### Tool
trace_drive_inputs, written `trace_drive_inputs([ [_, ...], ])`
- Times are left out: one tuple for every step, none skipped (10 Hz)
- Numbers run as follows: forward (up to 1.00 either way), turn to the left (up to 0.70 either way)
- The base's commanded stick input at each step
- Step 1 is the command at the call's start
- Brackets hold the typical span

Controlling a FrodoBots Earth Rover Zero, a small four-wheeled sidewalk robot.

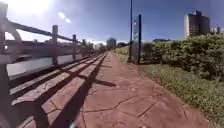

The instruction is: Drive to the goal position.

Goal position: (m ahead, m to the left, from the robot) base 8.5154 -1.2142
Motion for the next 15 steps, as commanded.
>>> trace_drive_inputs([
  [0.85, 0.0],
  [0.85, 0.0],
  [0.85, 0.0],
  [0.85, 0.0],
  [0.85, 0.0],
  [0.85, 0.0],
  [0.85, 0.0],
  [0.85, 0.0],
  [0.85, 0.0],
  [0.85, 0.0],
  [0.85, 0.0],
  [0.85, 0.0],
  [0.85, 0.0],
  [0.85, 0.0],
  [0.85, 0.0],
])
